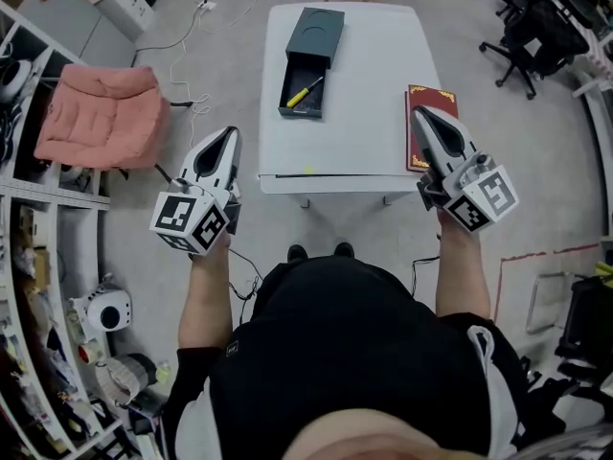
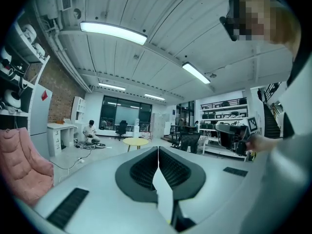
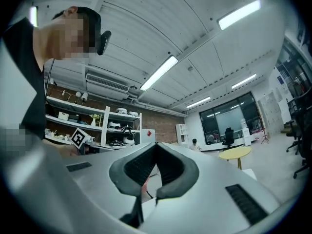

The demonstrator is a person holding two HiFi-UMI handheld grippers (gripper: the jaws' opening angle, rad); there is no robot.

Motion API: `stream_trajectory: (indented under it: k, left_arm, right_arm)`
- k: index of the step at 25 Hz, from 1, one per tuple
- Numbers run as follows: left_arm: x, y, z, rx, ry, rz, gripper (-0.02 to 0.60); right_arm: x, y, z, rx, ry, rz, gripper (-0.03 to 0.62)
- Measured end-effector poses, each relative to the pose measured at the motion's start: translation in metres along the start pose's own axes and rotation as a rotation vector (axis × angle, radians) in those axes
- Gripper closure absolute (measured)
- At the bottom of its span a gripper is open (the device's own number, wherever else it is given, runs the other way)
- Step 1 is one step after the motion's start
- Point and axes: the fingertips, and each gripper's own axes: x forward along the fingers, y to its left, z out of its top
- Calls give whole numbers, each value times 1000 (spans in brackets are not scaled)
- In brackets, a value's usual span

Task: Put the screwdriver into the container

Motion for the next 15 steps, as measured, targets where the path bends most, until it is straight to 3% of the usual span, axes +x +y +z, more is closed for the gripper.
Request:
stream_trajectory:
  k: [6, 15]
  left_arm:
    - [7, 41, 7, 81, 5, 5, 563]
    - [1, 70, 12, 41, -37, 34, 563]
  right_arm:
    - [42, 0, 4, -39, -13, -51, 563]
    - [81, 24, -13, -70, 66, -89, 565]
